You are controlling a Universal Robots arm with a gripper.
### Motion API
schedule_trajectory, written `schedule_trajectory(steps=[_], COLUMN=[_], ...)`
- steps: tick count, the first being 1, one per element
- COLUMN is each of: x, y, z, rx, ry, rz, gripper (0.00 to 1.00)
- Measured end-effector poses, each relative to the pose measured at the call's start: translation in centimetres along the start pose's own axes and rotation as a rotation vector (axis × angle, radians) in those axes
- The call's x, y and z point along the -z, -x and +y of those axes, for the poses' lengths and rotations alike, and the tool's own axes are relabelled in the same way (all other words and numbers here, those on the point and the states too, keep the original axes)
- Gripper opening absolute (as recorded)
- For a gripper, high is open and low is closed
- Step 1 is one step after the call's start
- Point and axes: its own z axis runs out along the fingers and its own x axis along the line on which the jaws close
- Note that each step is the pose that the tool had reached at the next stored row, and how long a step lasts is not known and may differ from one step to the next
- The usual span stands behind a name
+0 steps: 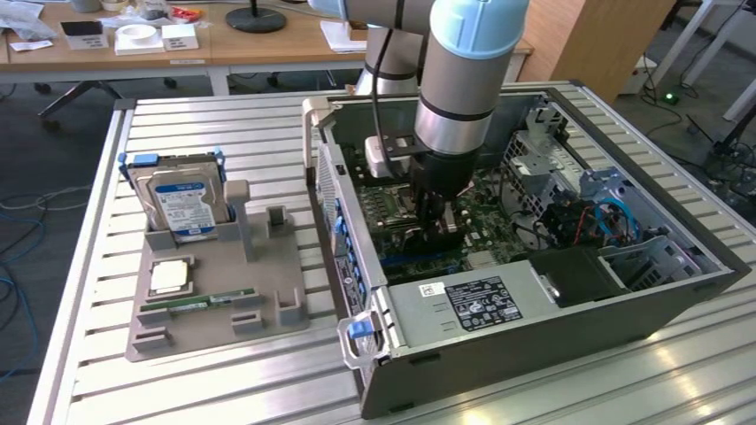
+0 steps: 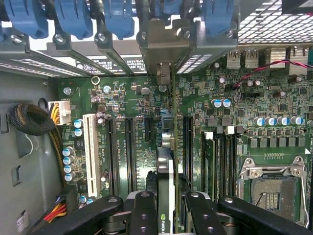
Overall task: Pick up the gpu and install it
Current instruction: 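Insert the gpu into the slot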
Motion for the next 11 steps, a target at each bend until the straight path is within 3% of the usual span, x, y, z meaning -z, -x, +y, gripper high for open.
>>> schedule_trajectory(steps=[11], x=[-0.04], y=[-0.02], z=[0.17], rx=[0.0], ry=[-0.0048], rz=[0.0], gripper=[0.27])
